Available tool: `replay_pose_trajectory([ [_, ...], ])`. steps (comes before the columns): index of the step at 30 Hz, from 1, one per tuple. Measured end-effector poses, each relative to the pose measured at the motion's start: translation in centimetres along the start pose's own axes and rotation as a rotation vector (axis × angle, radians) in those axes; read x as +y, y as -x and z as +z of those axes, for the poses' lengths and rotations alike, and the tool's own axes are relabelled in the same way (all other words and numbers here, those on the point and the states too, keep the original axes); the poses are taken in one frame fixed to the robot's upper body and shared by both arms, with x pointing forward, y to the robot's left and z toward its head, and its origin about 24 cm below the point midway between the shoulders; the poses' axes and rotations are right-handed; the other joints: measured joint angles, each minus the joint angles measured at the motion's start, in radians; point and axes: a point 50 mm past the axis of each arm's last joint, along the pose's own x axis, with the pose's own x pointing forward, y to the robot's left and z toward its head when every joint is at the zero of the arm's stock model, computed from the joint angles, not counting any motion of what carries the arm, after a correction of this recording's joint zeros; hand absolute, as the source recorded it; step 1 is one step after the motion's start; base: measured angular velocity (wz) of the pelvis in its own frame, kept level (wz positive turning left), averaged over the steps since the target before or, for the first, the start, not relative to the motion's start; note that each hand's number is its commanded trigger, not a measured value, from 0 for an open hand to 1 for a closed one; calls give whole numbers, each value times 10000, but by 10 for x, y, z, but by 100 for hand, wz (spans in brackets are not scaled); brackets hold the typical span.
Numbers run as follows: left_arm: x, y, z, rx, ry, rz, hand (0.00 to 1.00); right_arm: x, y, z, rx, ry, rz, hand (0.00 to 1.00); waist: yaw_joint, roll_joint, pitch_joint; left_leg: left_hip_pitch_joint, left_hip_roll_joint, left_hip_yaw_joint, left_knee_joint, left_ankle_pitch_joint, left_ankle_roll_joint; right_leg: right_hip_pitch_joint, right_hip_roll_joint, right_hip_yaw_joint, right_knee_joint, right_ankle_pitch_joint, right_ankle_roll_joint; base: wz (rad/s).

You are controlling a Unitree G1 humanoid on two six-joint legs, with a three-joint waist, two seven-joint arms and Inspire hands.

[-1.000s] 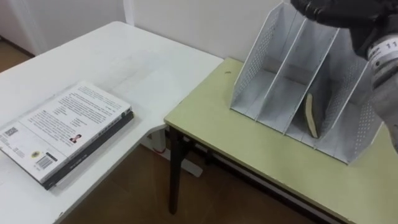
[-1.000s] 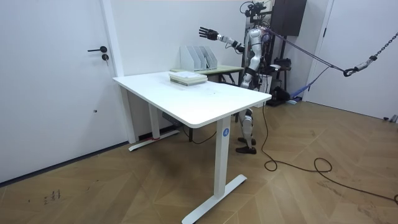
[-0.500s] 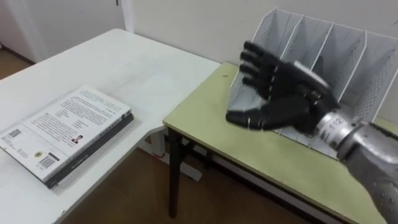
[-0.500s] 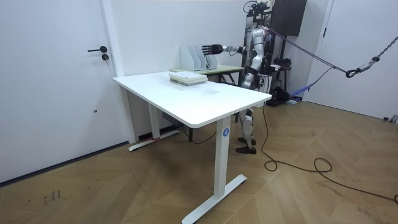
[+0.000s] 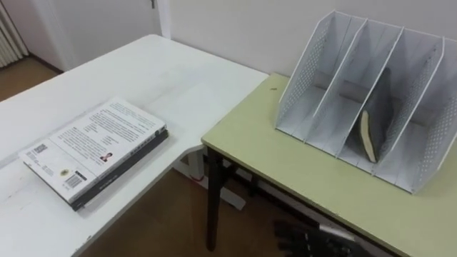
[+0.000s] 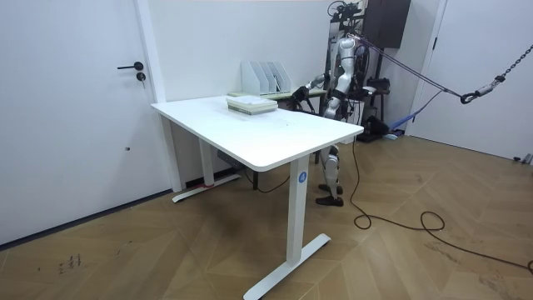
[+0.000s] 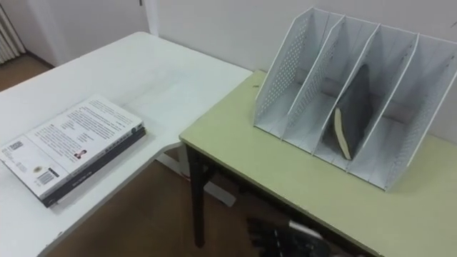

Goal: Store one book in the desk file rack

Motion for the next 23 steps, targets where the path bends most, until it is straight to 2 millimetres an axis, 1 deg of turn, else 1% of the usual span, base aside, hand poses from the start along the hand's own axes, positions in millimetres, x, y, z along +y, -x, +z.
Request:
replay_pose_trajectory([
  [1, 0, 0, 0, -32, -8, 46, 0, 0, -1, -24, 829, -407, -224, 0, -37, 25, -3, 11, -15, -22, 0, 1, 2, 22, -11, 11, -2, -15, 16, 11],
  [2, 0, 0, -1, -35, -2, 78, 0, 1, -1, -37, 1281, -572, -359, 0, -29, 33, -3, 15, -17, -22, 1, 0, 3, 26, -12, 25, -2, -20, 20, 5],
  [4, 1, 0, -3, -83, 51, 144, 0, 6, 4, -77, 2821, -1064, -815, 0, -13, 20, 11, -10, -33, 22, 24, -1, 5, 26, -38, 3, -7, -65, 17, 0],
  [5, 1, 0, -3, -103, 54, 162, 0, 9, 8, -94, 3330, -1362, -983, 0, -25, 52, -1, -4, -39, 13, 22, 0, 5, 61, -38, -7, -59, -73, 20, 3],
  [6, 1, 0, -3, -112, 55, 176, 0, 11, 9, -102, 3542, -1580, -1092, 0, -38, 31, 10, 5, -39, 2, 18, 0, 5, 98, -33, -28, -146, -68, 22, 0],
  [7, 1, 0, -4, -162, 52, 259, 0, 15, 11, -115, 3877, -2009, -1314, 0, -64, 60, -7, 27, -40, -1, 22, 1, 5, 120, -34, -32, -146, -68, 22, 0],
  [9, 0, -1, -5, -212, 62, 312, 0, 20, 12, -128, 4138, -2605, -1694, 0, -115, 37, 12, 38, -42, -22, 29, 3, 5, 128, -34, -38, -149, -67, 23, 0],
  [11, -1, -1, -8, -169, 112, 324, 0, 23, 12, -136, 4069, -3113, -2114, 0, -179, 53, 22, 65, -47, -16, 21, 7, 7, 133, -31, -36, -200, -68, 23, 0],
  [12, -1, -1, -12, -59, 304, 380, 0, 25, 14, -142, 4129, -3431, -2344, 0, -226, 61, 57, 119, -50, -27, 2, 7, 7, 188, -16, -44, -326, -50, 37, 0],
  [13, -2, -2, -12, -100, 488, 383, 0, 27, 16, -147, 4162, -3778, -2582, 0, -253, 102, 71, 202, -58, -23, -39, 6, 7, 277, -14, -43, -366, -50, 42, 0],
  [15, -1, -1, -16, -51, 646, 432, 0, 29, 18, -153, 4164, -4267, -2872, 0, -268, 97, 44, 236, -60, -35, -80, 4, 6, 314, 5, -46, -458, -46, 53, 0],
  [20, 2, 1, -21, 47, 741, 649, 0, 30, 25, -164, 4362, -4784, -3461, 0, -344, 85, 44, 267, -65, -26, -117, 5, 4, 458, 19, -110, -508, -36, 54, 4],
  [21, 4, 1, -22, 97, 745, 725, 0, 31, 27, -166, 4404, -4968, -3580, 0, -346, 87, 58, 327, -66, -18, -120, 4, 3, 473, 19, -109, -521, -39, 59, 0],
  [23, 7, 2, -25, 276, 845, 938, 0, 31, 28, -168, 4495, -5142, -3739, 0, -381, 93, 61, 394, -71, -12, -131, 3, 2, 566, 20, -107, -575, -48, 70, 0],
])
